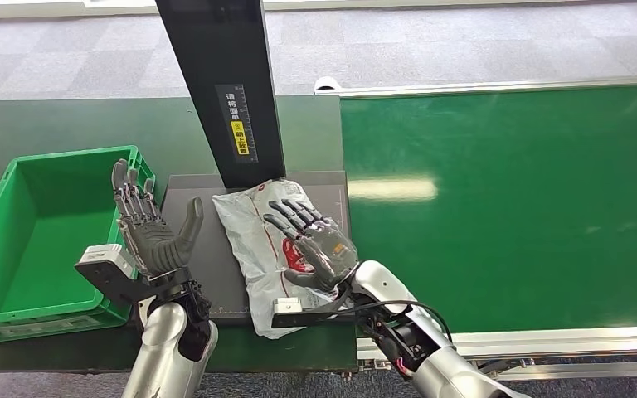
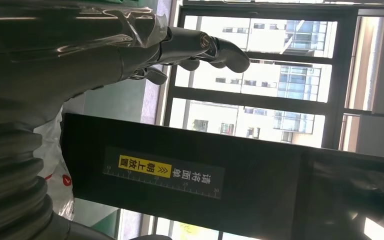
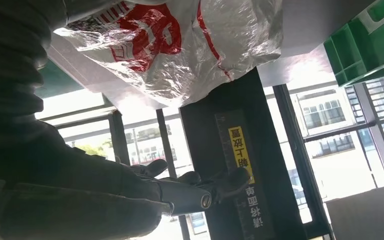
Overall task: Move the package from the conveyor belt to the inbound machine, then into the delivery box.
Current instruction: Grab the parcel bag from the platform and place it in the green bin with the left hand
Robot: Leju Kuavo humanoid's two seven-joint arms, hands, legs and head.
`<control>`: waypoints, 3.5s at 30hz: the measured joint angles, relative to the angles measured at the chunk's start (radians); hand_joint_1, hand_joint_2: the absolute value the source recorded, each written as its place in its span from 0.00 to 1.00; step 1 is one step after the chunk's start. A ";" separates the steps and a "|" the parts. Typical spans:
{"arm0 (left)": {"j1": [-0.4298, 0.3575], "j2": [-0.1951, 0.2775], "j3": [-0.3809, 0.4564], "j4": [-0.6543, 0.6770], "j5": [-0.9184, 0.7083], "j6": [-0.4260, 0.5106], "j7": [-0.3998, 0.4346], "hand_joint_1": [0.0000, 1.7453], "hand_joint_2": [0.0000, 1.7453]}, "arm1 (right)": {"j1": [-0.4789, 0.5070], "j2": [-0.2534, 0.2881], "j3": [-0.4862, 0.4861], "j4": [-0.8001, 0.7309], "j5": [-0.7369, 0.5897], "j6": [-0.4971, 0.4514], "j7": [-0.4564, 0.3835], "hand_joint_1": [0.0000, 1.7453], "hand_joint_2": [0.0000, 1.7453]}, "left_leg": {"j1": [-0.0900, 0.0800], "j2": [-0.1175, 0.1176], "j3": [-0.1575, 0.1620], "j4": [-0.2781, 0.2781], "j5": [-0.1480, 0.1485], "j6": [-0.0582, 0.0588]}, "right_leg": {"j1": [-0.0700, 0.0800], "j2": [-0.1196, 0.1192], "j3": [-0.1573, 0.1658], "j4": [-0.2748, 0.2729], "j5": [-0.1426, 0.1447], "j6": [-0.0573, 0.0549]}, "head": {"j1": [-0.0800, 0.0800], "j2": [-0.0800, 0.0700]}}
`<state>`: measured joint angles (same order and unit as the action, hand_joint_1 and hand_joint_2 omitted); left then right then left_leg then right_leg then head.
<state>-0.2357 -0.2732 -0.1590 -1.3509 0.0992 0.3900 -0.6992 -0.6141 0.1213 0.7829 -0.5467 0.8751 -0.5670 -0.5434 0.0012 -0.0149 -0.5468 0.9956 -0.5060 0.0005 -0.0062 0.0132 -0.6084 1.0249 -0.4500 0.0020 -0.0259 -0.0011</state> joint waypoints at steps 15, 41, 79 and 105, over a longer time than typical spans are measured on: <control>0.043 0.021 0.006 -0.003 -0.039 -0.044 0.012 0.00 1.00 | 0.107 -0.084 -0.350 -0.369 -0.581 0.229 -0.091 0.00 1.00 | 0.000 0.001 -0.001 0.000 0.000 0.000 | -0.001 0.000 0.000 0.000 0.000 0.000 | 0.000 0.000; 0.014 0.078 -0.045 0.163 -0.470 -0.239 0.333 0.00 1.00 | 0.153 -0.134 -0.750 -0.488 -0.855 0.592 0.012 0.00 1.00 | -0.001 0.002 0.000 0.000 0.000 0.000 | -0.001 0.001 0.000 -0.001 0.000 0.000 | 0.000 0.000; -0.058 0.049 -0.070 0.335 -1.044 -0.219 0.568 0.78 1.00 | 0.280 -0.109 -0.769 -0.352 -0.863 0.765 0.259 0.00 1.00 | -0.001 0.002 0.000 0.000 0.000 0.000 | -0.001 0.001 0.000 -0.001 0.000 0.000 | 0.000 0.000; -0.059 0.039 -0.071 0.322 -0.970 -0.173 0.510 0.85 1.00 | 0.288 -0.117 -0.723 -0.219 -0.924 0.816 0.209 0.00 1.00 | -0.001 0.002 -0.001 0.000 0.000 0.000 | -0.001 0.001 0.000 -0.001 0.000 0.000 | 0.000 0.000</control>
<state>-0.2946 -0.2346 -0.2296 -1.0285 -0.8709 0.2174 -0.1895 -0.3260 0.0046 0.0601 -0.7661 -0.0489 0.2491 -0.3348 0.0006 -0.0130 -0.5474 0.9957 -0.5064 0.0009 -0.0067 0.0138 -0.6088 1.0242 -0.4497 0.0023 -0.0261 -0.0011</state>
